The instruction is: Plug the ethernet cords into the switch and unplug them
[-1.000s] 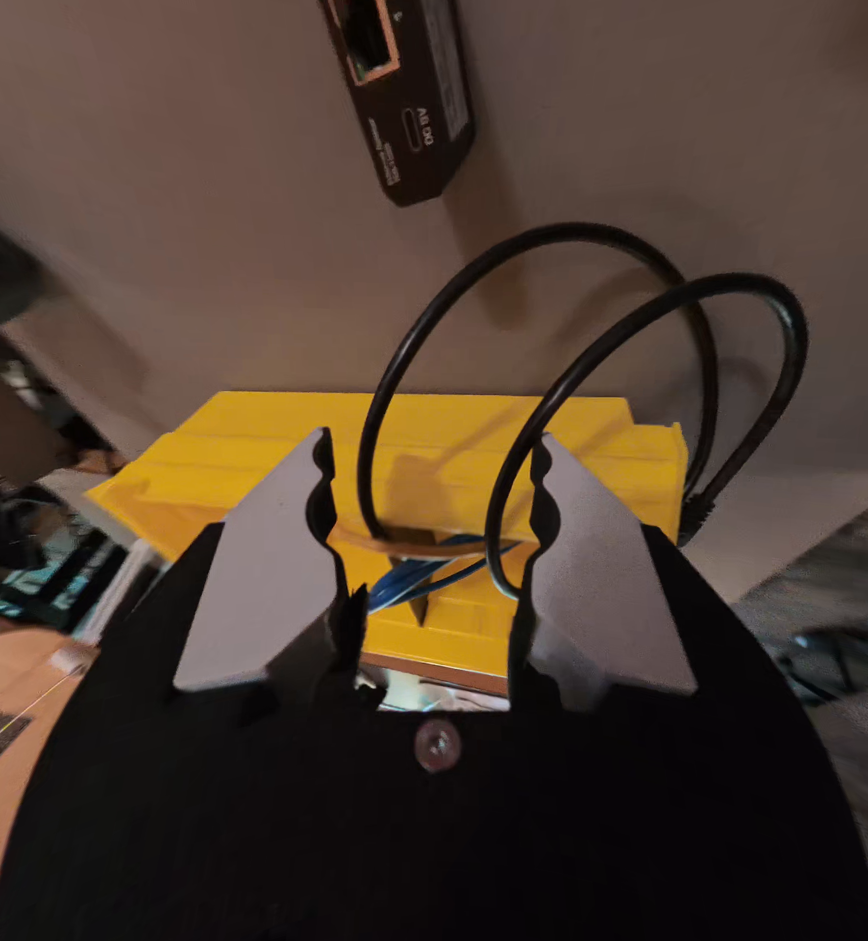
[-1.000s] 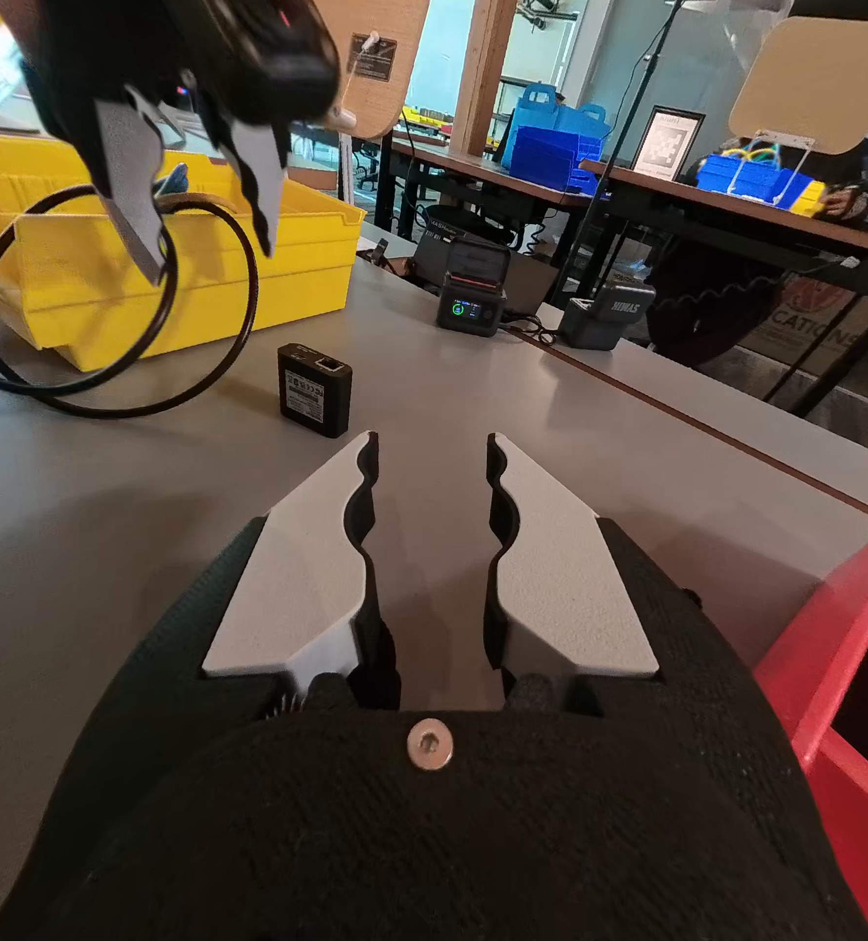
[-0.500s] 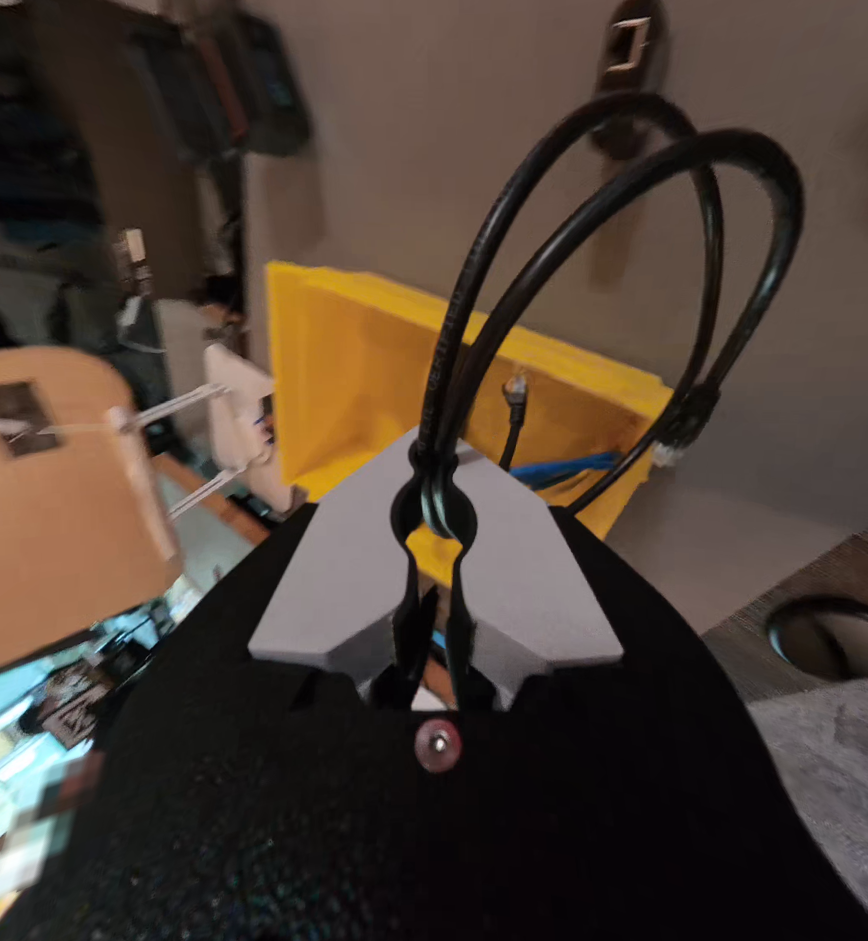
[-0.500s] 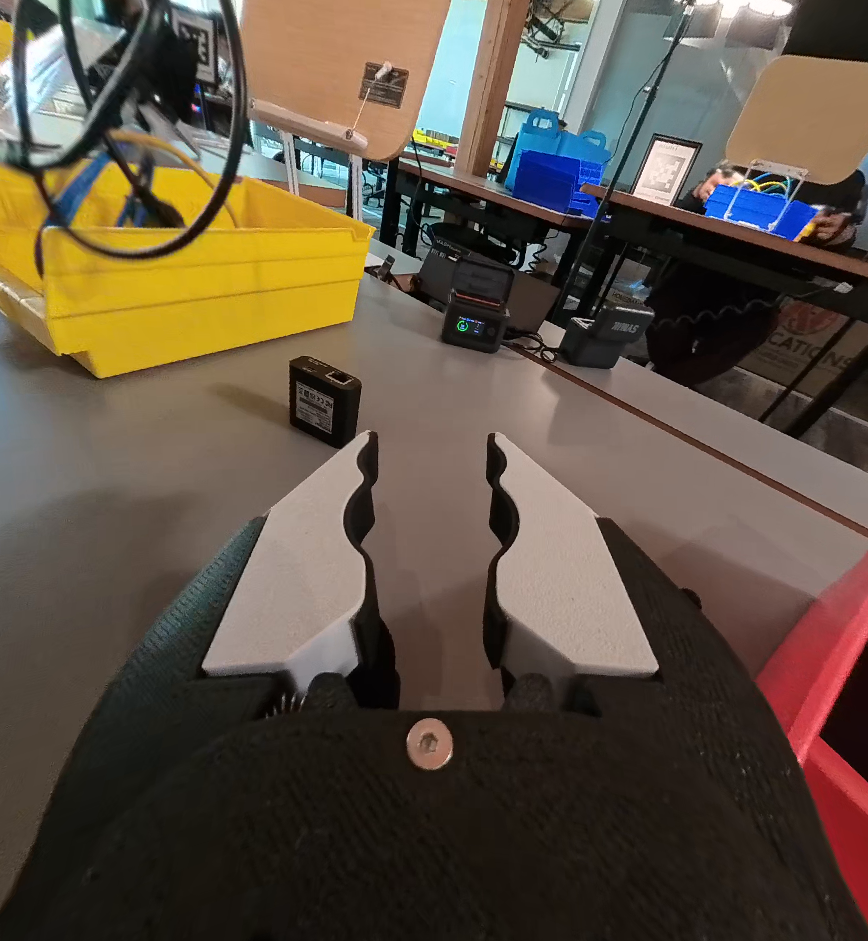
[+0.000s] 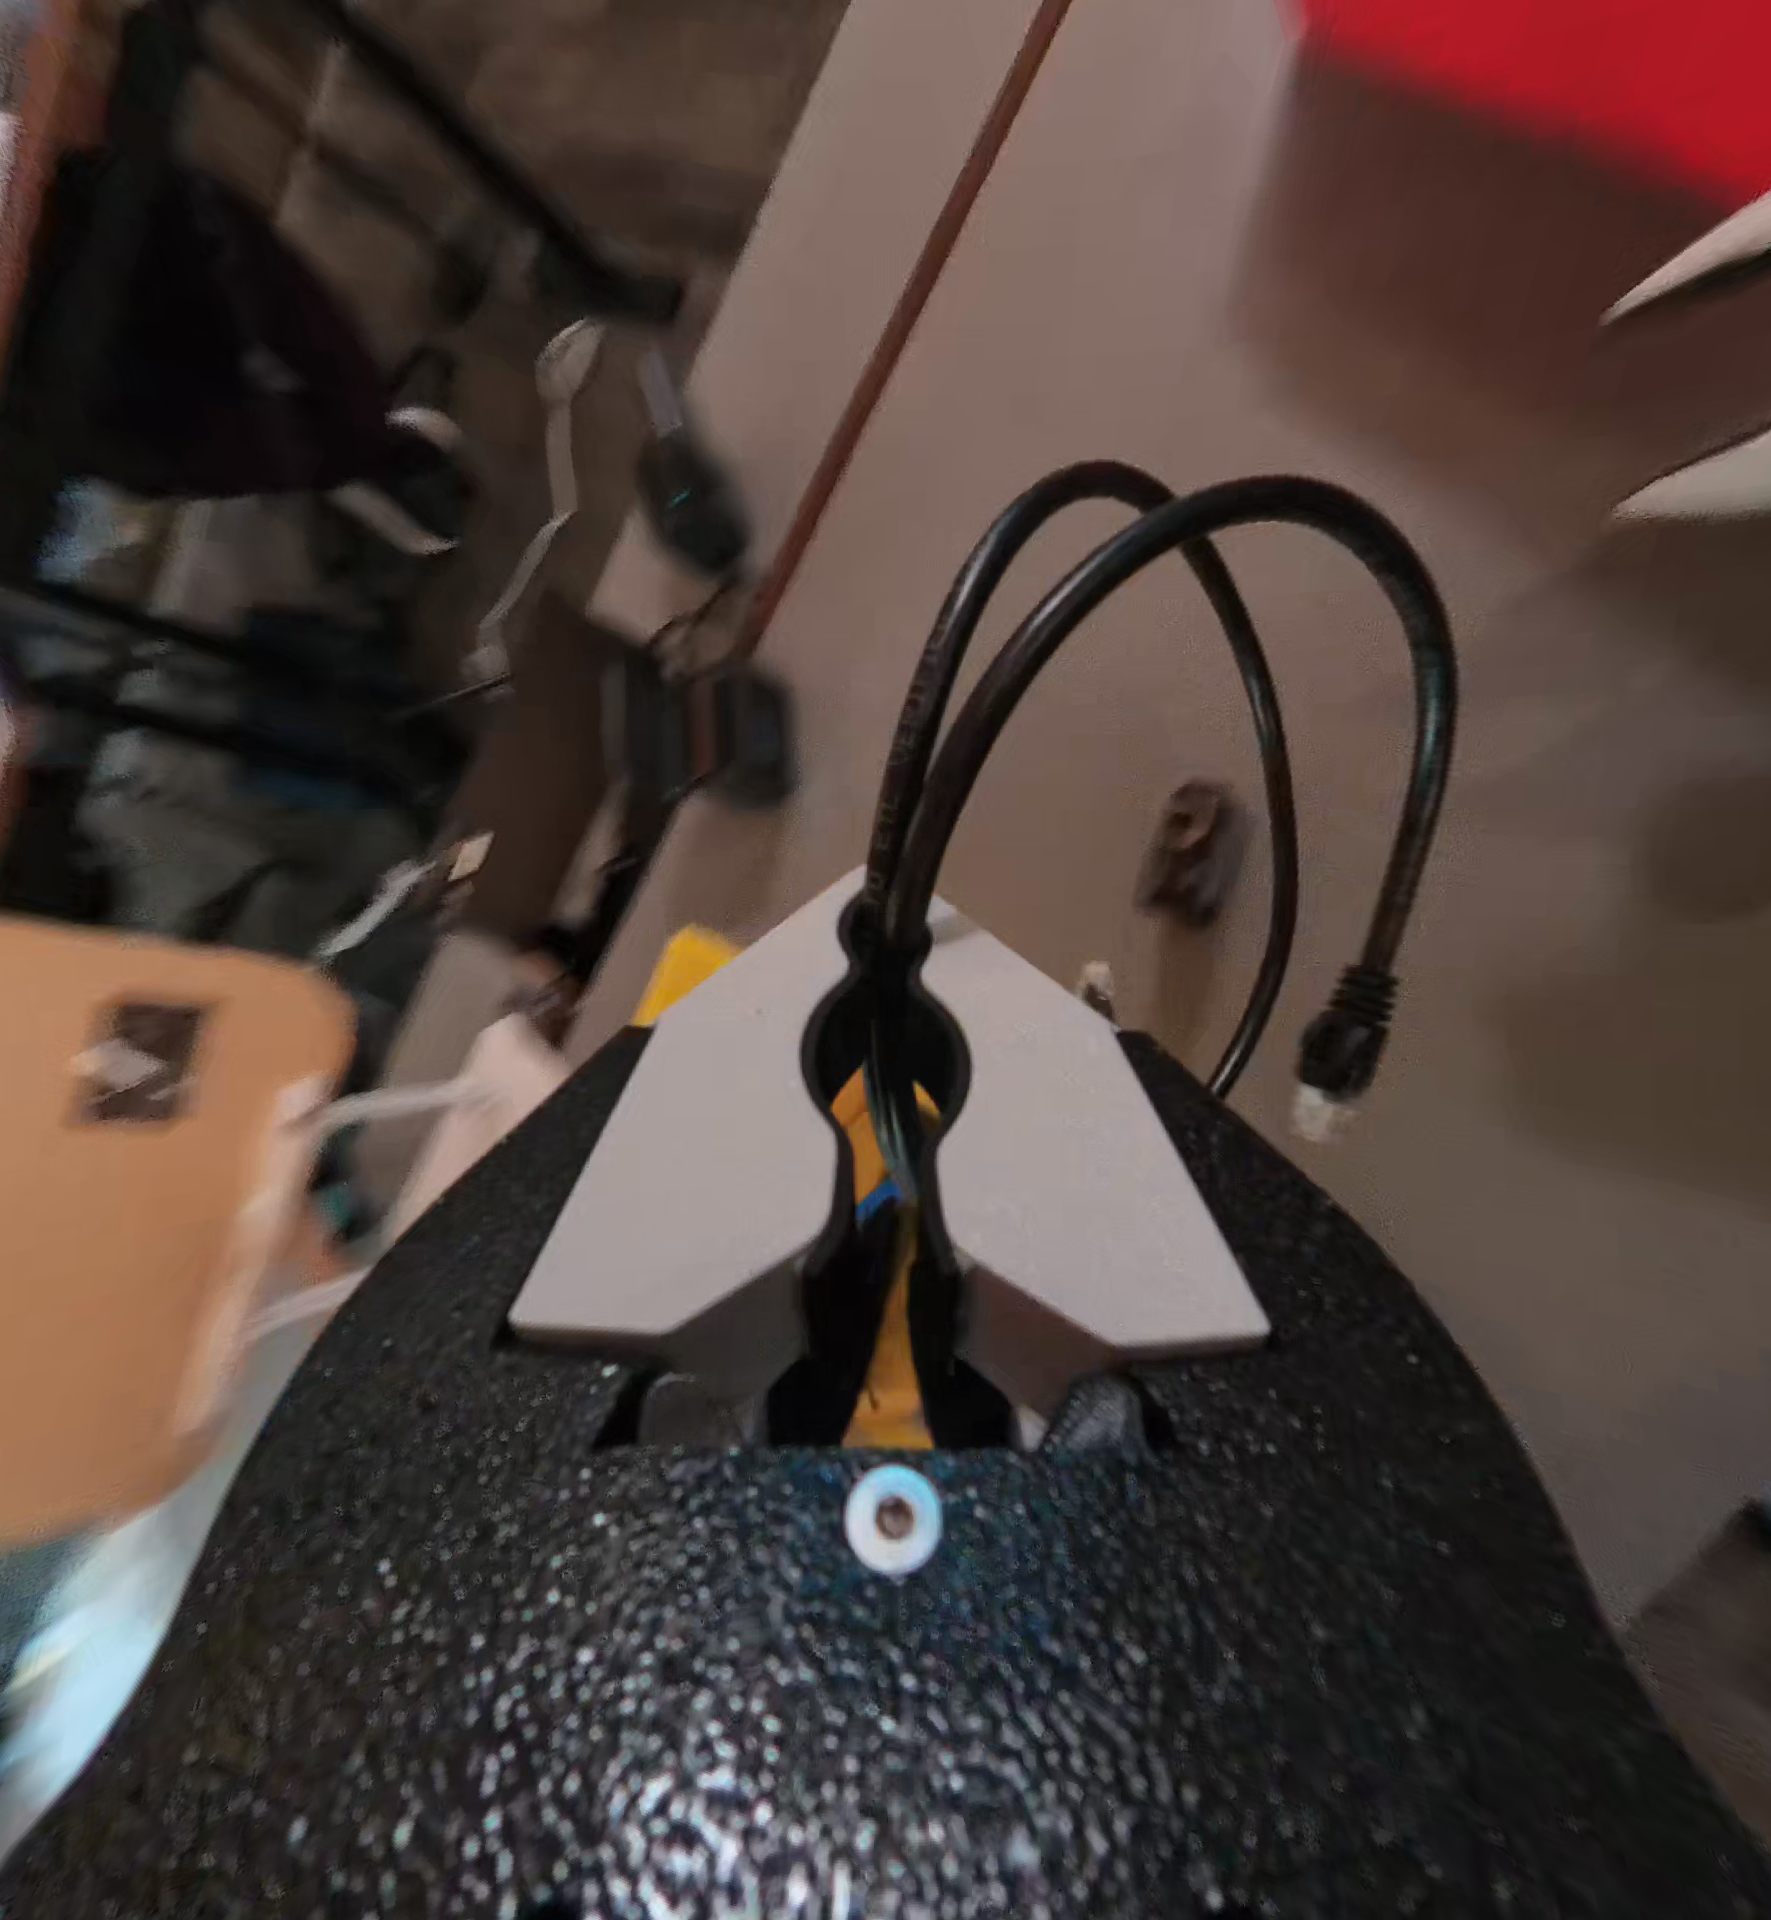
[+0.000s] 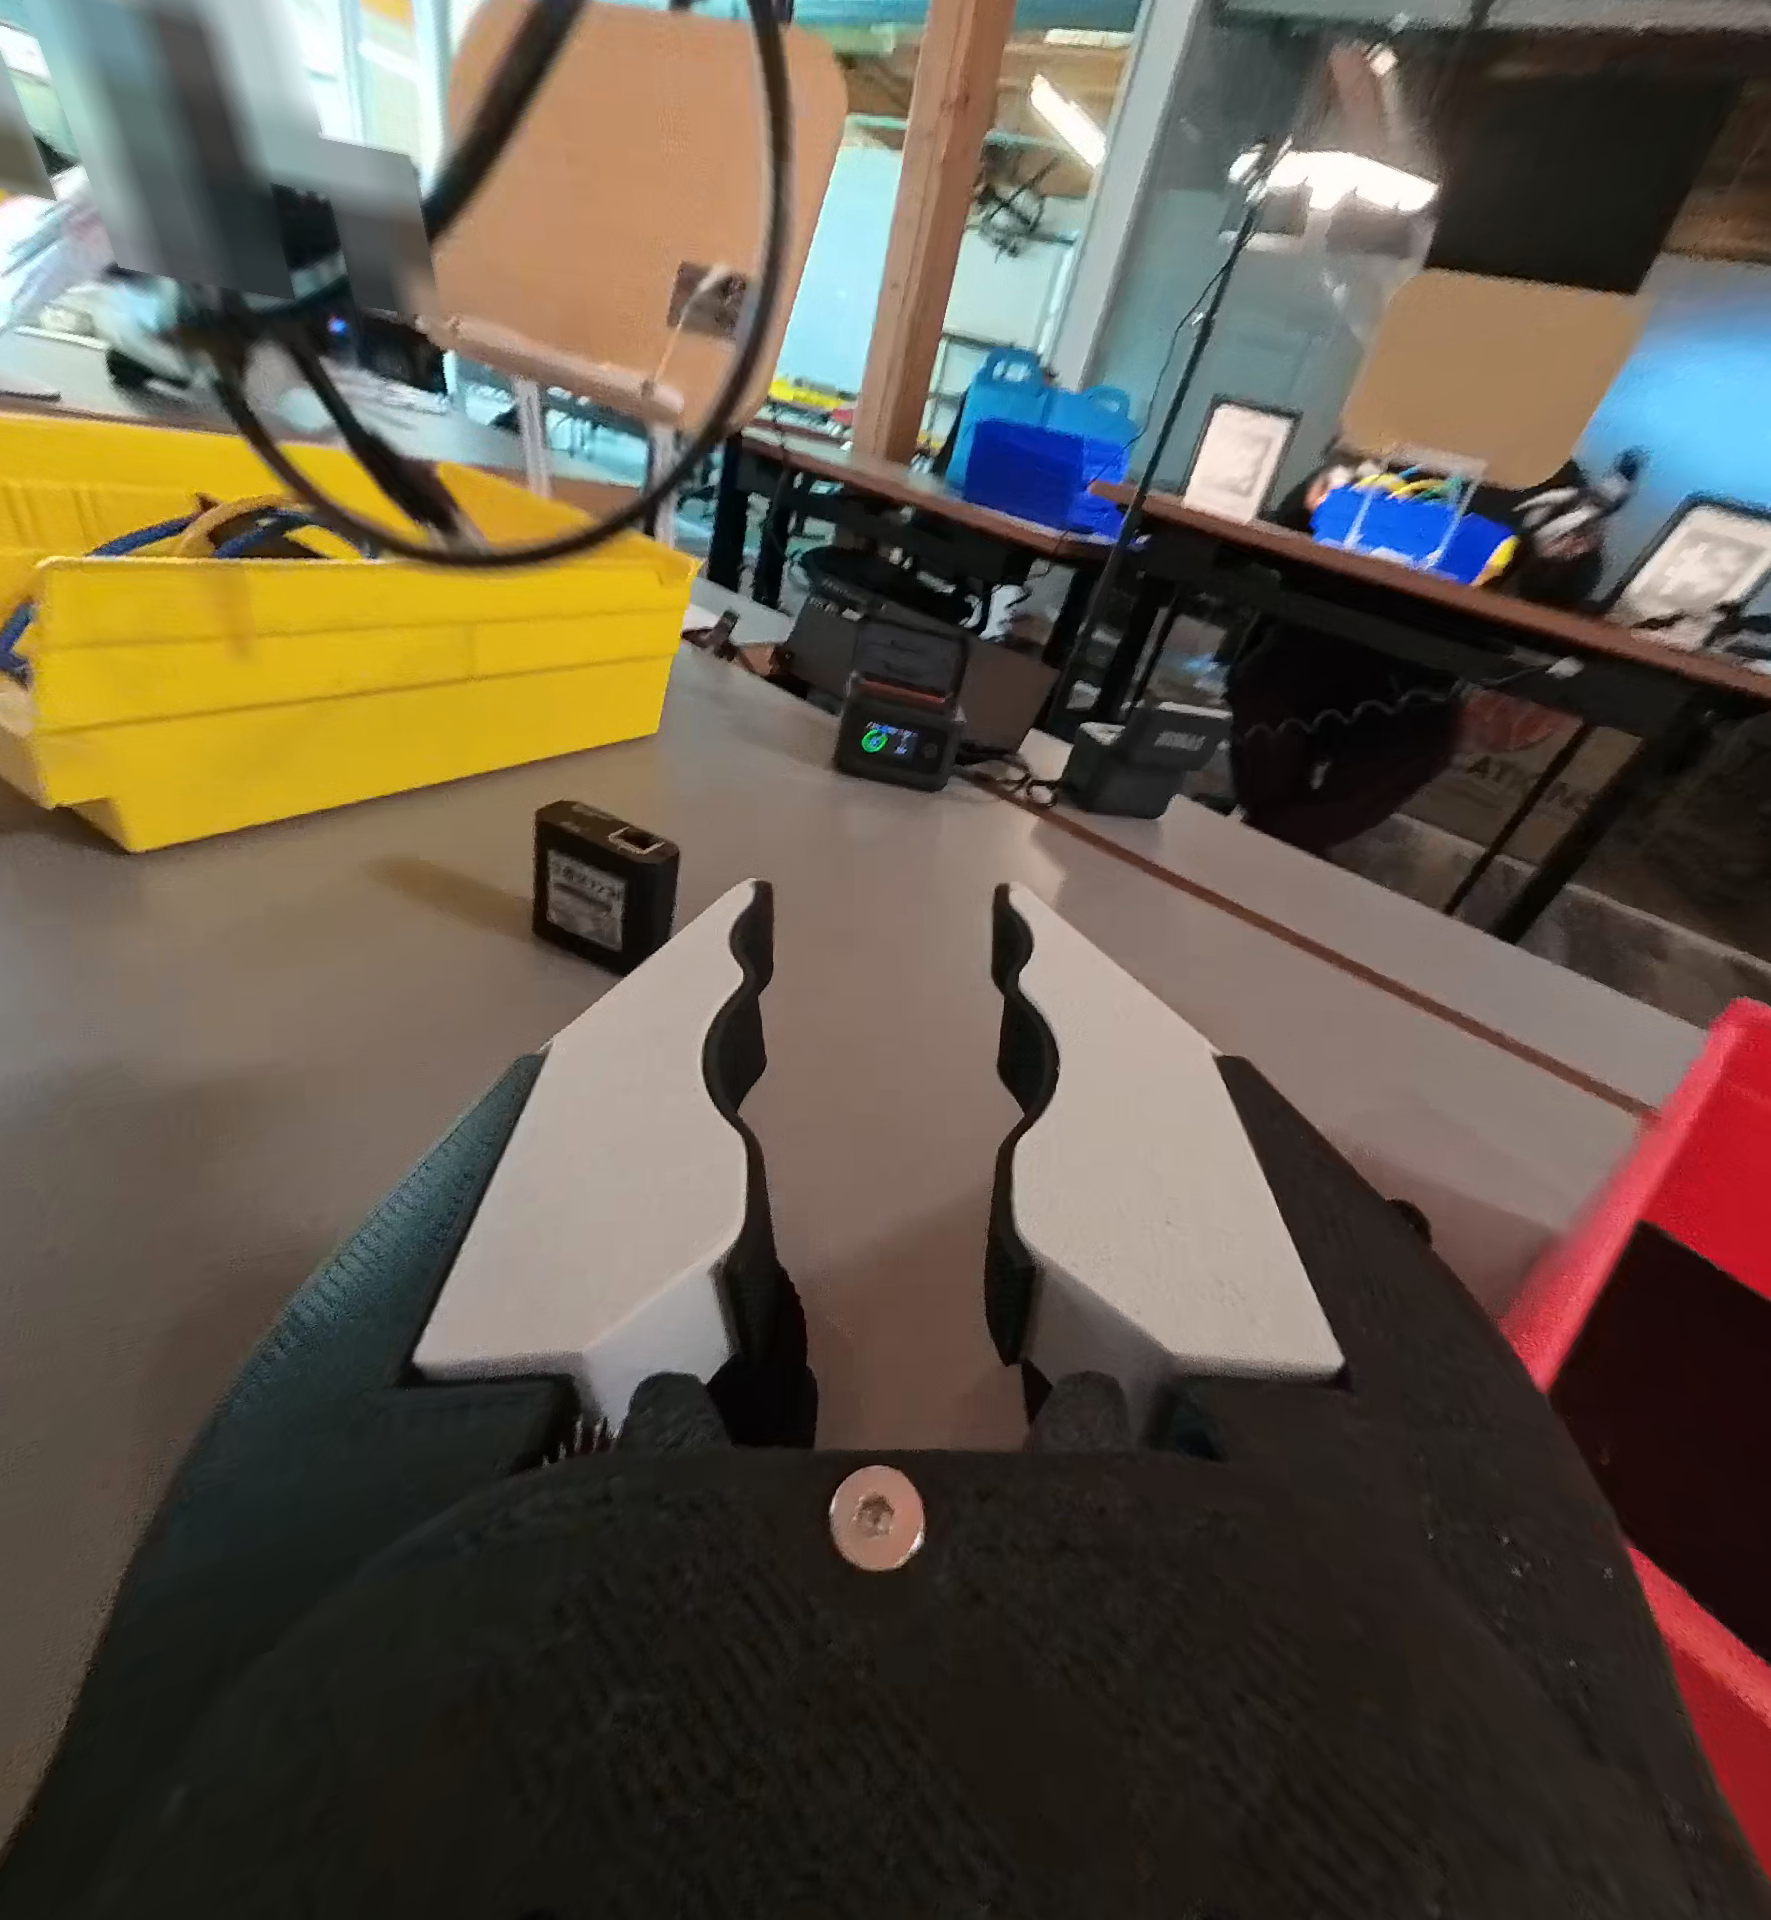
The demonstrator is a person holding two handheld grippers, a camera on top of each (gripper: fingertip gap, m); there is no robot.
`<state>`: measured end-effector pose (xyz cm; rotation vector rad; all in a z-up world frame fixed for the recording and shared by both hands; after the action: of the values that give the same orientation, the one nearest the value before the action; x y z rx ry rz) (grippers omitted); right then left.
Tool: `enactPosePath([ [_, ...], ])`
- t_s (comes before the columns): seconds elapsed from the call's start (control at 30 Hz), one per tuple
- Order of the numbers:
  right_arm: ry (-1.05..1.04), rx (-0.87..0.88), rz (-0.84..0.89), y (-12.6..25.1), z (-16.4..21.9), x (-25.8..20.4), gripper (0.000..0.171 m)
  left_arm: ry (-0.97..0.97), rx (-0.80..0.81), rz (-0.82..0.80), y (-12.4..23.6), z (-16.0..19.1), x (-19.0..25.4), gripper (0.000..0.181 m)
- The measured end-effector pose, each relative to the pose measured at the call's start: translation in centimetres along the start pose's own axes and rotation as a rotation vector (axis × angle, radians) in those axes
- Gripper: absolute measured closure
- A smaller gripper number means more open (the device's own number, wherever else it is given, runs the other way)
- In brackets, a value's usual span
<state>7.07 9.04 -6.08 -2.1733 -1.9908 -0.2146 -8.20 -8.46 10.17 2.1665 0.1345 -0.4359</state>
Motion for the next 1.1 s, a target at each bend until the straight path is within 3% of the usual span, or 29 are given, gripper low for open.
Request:
enactPosePath([
  [0.03,0.01,0.028,0.029,0.2,-0.3,0.3,0.13,0.037,0.044,0.082,-1.5,-0.9,0.8,0.181],
  [0.23,0.061,0.167,0.128,1.1,-1.8,1.3,0.134,0.245,0.116,0.457,-12.4,-3.8,2.6,0.181],
  [0.47,0.117,0.134,0.097,0.7,-1.1,0.5,0.136,0.657,0.185,0.708,-21.9,-4.2,1.0,0.181],
  [0.5,0.122,0.131,0.093,0.6,-1.1,0.4,0.136,0.73,0.21,0.752,-22.6,-4.3,0.5,0.178],
  [0.57,0.126,0.127,0.089,0.6,-1.0,0.3,0.136,0.84,0.236,0.752,-23.5,-3.9,-0.9,0.135],
  [0.67,0.122,0.127,0.087,0.6,-1.0,0.3,0.136,0.85,0.29,0.661,-22.2,-3.4,-2.7,0.099],
  [0.9,0.124,0.141,0.068,0.8,-1.3,0.0,0.136,0.619,0.398,0.353,-10.3,-0.2,-6.1,0.103],
  [1.1,0.172,0.147,0.057,0.9,-1.4,-0.6,0.137,0.558,0.244,0.087,-2.2,7.7,-7.2,0.113],
])
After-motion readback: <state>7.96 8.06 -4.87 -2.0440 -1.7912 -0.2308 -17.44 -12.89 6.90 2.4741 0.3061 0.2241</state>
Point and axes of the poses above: each gripper's, where its closed fingertips meet, y back along the fingers, z out of its underside, x = y × z across the jaws, the point moved 5 cm from there along y, back along the fingers, and after that the axes turned 12 degrees about z, right-handed, at the moved point
